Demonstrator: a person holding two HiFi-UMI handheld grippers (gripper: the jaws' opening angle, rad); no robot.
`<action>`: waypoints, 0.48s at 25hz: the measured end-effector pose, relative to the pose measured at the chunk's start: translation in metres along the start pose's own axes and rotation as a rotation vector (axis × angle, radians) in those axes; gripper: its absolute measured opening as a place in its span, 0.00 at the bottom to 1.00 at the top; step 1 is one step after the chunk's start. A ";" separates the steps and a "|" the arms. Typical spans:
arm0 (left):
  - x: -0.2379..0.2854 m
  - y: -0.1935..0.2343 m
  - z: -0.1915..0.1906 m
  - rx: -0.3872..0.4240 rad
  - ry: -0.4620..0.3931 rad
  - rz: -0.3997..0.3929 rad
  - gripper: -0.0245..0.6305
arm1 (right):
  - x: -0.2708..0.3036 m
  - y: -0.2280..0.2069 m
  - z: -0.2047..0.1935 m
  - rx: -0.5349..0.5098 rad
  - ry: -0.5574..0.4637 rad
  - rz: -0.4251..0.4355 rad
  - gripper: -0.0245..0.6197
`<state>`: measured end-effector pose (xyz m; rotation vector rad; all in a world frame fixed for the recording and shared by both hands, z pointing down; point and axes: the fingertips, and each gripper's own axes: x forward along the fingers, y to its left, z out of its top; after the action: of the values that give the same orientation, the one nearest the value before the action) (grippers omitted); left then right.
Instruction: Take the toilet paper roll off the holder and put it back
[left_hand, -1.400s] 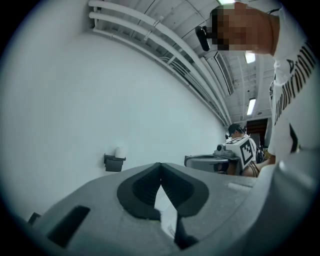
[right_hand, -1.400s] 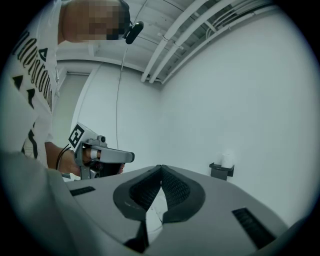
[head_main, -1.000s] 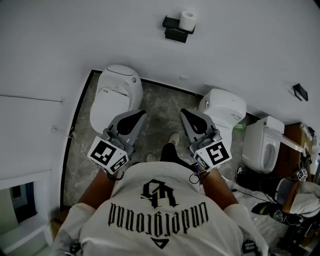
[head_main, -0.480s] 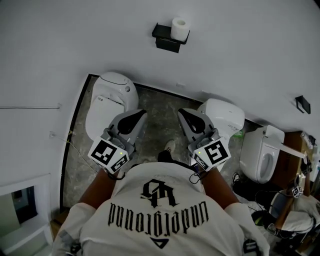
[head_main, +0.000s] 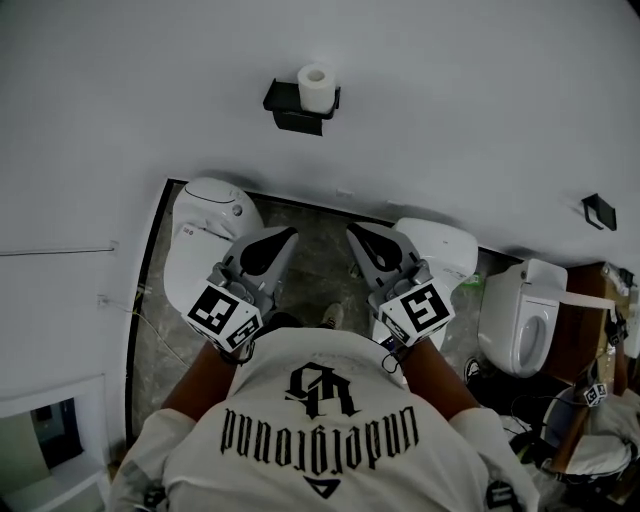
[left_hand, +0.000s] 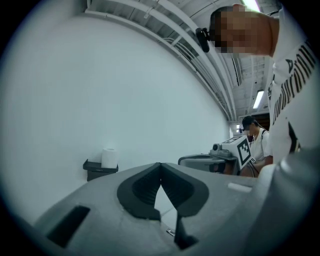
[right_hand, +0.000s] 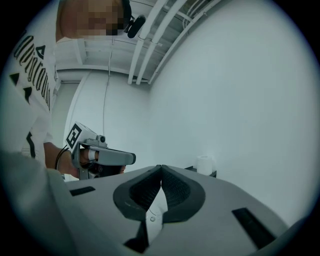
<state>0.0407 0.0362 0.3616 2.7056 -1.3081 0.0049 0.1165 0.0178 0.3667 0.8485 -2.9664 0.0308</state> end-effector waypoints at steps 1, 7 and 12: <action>0.004 0.001 0.000 0.003 0.002 -0.005 0.06 | 0.000 -0.004 0.001 -0.001 -0.002 -0.005 0.06; 0.027 0.019 0.000 -0.009 -0.008 -0.002 0.06 | 0.008 -0.027 -0.003 0.007 0.012 -0.025 0.06; 0.045 0.040 0.003 -0.007 -0.019 -0.019 0.06 | 0.028 -0.041 0.001 -0.005 0.010 -0.024 0.06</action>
<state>0.0377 -0.0237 0.3661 2.7188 -1.2853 -0.0275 0.1143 -0.0321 0.3680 0.8813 -2.9451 0.0271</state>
